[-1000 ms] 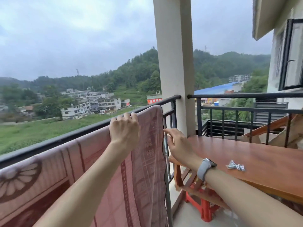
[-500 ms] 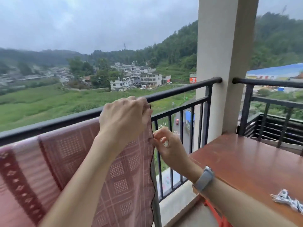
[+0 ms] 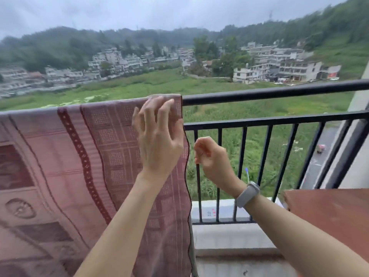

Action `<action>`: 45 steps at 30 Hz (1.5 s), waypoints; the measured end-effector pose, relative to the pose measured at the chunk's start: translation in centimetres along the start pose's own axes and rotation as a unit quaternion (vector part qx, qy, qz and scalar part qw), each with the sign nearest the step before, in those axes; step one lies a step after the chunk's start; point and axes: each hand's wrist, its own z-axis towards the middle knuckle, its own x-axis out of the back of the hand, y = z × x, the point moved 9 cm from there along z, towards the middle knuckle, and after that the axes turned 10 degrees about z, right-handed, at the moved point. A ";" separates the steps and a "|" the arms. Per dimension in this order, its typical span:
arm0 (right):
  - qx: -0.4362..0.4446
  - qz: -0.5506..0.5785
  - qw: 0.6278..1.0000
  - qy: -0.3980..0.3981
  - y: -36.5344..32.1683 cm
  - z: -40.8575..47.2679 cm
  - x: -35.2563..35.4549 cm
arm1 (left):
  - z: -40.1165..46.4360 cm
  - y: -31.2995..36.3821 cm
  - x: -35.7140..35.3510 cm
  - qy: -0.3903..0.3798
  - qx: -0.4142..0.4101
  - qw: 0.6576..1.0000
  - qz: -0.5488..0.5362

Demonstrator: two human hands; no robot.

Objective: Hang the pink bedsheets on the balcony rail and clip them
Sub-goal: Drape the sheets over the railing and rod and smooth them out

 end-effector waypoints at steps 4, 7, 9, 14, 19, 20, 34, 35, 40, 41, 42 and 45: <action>-0.117 0.038 0.991 -0.057 6.3 -1.7 -0.7 | -8.5 -2.3 -1.6 -0.051 0.121 0.990 -0.054; -0.196 0.099 0.967 -0.130 8.7 -1.3 -2.9 | -12.3 -4.3 -4.2 -0.098 0.217 0.970 -0.041; -0.238 0.168 0.941 -0.170 9.4 -1.5 -5.0 | -12.9 -4.6 -5.1 -0.100 0.246 0.964 -0.015; -0.362 0.372 0.829 -0.207 12.2 -3.1 -9.5 | -12.3 -4.3 -5.8 -0.051 0.238 0.970 -0.021; -0.361 0.398 0.814 -0.220 13.0 -2.5 -10.7 | -13.2 -5.0 -5.3 -0.028 0.248 0.966 -0.069; -0.352 0.397 0.817 -0.225 12.8 -2.3 -10.8 | -13.3 -5.1 -4.9 -0.019 0.253 0.965 -0.061; -0.073 0.203 0.970 -0.114 9.7 0.0 -3.1 | -13.8 1.3 -4.0 0.007 0.294 0.955 0.029; -0.082 0.191 0.968 -0.137 10.6 -0.7 -3.3 | -14.6 1.0 -5.1 -0.016 0.314 0.949 0.028; -0.146 0.183 0.926 -0.297 14.3 -5.8 -5.4 | -18.3 0.3 -7.0 -0.051 0.389 0.918 0.055; -0.148 0.173 0.916 -0.331 14.5 -6.6 -5.9 | -19.1 -0.1 -7.3 -0.066 0.400 0.911 0.073; -0.150 0.158 0.906 -0.364 14.8 -7.5 -6.5 | -20.0 -0.7 -7.7 -0.088 0.421 0.898 0.087; -0.161 0.151 0.889 -0.401 15.6 -9.1 -7.7 | -22.0 -2.7 -8.5 -0.114 0.460 0.873 0.111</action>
